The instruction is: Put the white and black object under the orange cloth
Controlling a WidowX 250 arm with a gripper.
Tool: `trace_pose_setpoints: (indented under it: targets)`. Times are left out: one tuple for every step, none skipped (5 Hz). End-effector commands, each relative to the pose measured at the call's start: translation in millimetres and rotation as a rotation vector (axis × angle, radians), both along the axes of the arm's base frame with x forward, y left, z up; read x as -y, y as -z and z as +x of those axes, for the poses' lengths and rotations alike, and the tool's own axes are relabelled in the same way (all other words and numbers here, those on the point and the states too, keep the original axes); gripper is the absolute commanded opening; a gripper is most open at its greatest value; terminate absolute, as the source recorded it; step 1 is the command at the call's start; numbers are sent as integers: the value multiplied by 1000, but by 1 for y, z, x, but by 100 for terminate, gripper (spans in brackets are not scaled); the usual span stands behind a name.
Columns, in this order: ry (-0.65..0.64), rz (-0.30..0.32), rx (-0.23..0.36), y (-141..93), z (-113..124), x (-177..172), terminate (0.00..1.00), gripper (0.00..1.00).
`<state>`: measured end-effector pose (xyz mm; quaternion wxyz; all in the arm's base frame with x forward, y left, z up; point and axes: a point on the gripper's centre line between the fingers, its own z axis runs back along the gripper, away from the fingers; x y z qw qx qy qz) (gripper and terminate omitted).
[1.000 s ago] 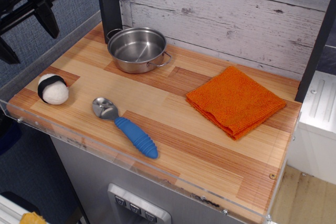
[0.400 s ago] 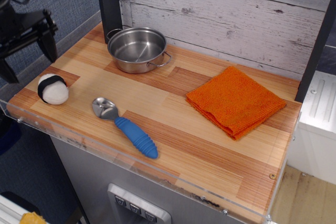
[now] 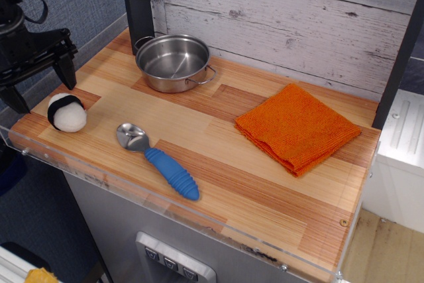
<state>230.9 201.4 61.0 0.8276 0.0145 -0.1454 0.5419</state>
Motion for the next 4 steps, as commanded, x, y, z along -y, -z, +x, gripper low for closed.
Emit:
trace_pose_setpoints:
  targets:
    - [15,46,-8,14,8,-8,0,100]
    - [14,32,-39,29,9,-4,0,100]
    - [16,24,-60,38,10,-1,0,100]
    - [25,34,-60,42,10,2,0,0]
